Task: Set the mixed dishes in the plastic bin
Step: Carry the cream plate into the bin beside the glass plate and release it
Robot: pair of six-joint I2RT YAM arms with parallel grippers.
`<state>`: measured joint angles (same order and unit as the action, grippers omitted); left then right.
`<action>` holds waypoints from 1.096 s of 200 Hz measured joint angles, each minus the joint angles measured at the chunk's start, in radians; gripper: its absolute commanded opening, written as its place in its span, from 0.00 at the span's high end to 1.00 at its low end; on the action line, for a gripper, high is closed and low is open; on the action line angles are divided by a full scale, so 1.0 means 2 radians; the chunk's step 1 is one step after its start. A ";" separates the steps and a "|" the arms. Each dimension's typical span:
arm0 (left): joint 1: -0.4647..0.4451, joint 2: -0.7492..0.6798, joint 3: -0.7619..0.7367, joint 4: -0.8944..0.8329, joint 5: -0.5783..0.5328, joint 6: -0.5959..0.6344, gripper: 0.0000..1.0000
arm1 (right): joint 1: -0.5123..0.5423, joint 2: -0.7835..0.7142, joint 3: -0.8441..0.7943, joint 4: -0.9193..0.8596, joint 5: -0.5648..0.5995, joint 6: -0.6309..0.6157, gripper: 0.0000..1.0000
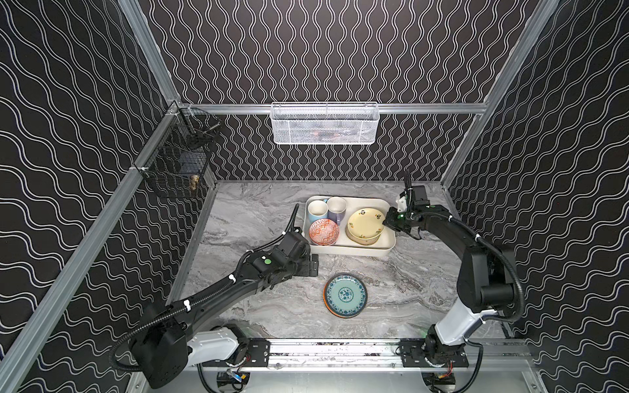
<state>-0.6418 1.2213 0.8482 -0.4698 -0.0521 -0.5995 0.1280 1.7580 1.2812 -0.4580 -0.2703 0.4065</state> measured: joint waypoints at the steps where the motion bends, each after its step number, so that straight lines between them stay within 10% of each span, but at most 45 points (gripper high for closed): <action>1: 0.000 0.000 0.000 0.000 0.000 0.000 0.01 | 0.000 0.001 0.000 0.000 0.000 0.000 1.00; 61: 0.015 0.002 -0.006 0.015 0.028 0.000 0.01 | 0.000 0.056 0.022 0.003 -0.004 0.000 0.95; 124: 0.019 0.003 -0.009 0.018 0.037 0.000 0.01 | 0.000 0.066 0.038 0.005 -0.010 -0.002 0.66; 219: 0.020 -0.015 -0.024 0.022 0.047 -0.001 0.01 | 0.009 -0.035 -0.021 -0.006 -0.006 -0.007 0.67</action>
<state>-0.6022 1.1904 0.7998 -0.4255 0.0414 -0.6006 0.1459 1.6878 1.2392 -0.4702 -0.2813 0.3920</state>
